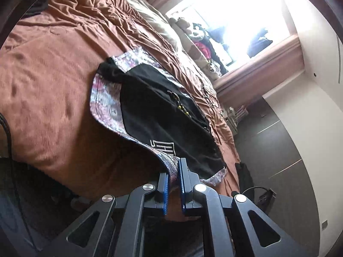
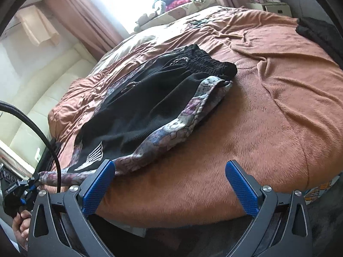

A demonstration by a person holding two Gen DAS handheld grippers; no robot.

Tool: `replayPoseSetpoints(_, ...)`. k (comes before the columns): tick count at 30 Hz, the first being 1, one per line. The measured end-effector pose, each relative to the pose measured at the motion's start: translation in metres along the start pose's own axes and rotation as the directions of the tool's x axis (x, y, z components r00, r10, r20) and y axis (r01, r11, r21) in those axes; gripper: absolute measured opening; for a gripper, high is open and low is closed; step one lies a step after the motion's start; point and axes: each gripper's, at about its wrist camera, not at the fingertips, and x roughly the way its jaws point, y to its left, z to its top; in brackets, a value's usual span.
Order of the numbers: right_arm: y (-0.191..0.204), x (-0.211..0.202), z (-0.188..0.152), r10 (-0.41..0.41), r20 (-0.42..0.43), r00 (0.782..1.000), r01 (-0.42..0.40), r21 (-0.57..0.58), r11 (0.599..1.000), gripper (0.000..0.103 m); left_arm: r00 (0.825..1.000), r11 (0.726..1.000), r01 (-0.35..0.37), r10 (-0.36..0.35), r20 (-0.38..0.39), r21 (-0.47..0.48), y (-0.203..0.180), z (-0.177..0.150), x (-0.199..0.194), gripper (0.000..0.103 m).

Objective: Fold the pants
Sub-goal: 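Grasp the elastic waistband with the right gripper while the left gripper holds the hem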

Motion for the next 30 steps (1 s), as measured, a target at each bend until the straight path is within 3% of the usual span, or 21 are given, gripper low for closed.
replayPoseSetpoints(3, -0.008, 0.011, 0.008, -0.006, -0.001, 1.0, 0.006, 0.028, 1.0, 0.094, 1.0, 1.0, 0.004, -0.004, 0.006, 0.0, -0.002, 0.004, 0.0, 0.009)
replayPoseSetpoints(5, -0.013, 0.018, 0.013, -0.009, -0.002, 1.0, 0.009, 0.051, 0.999, 0.082, 1.0, 1.0, -0.001, 0.001, 0.012, -0.002, -0.003, 0.005, 0.0, 0.008)
replayPoseSetpoints(12, -0.027, 0.047, 0.034, 0.007, -0.014, 1.0, -0.005, 0.124, 0.992, 0.072, 0.999, 1.0, -0.023, 0.023, 0.023, -0.019, 0.001, 0.02, 0.007, 0.008)
replayPoseSetpoints(19, -0.042, 0.076, 0.058, 0.031, -0.008, 0.999, -0.029, 0.205, 0.978, 0.052, 0.998, 0.997, -0.056, 0.058, 0.036, -0.049, 0.011, 0.037, 0.013, 0.008)
replayPoseSetpoints(21, -0.047, 0.081, 0.063, 0.034, 0.0, 0.999, -0.033, 0.224, 0.974, 0.04, 0.997, 0.997, -0.062, 0.064, 0.039, -0.05, 0.013, 0.044, 0.015, 0.008)
replayPoseSetpoints(23, -0.053, 0.086, 0.069, 0.046, 0.005, 0.999, -0.046, 0.245, 0.968, 0.019, 0.997, 0.997, -0.062, 0.064, 0.042, -0.047, 0.011, 0.052, 0.016, 0.008)
replayPoseSetpoints(25, -0.056, 0.087, 0.073, 0.07, 0.02, 0.997, -0.073, 0.262, 0.962, 0.012, 0.997, 0.998, -0.058, 0.06, 0.049, -0.037, 0.006, 0.061, 0.016, 0.008)
replayPoseSetpoints(30, -0.048, 0.082, 0.089, 0.1, 0.061, 0.993, -0.111, 0.225, 0.968, 0.007, 0.996, 0.999, -0.045, 0.044, 0.077, 0.005, -0.01, 0.089, 0.017, 0.008)
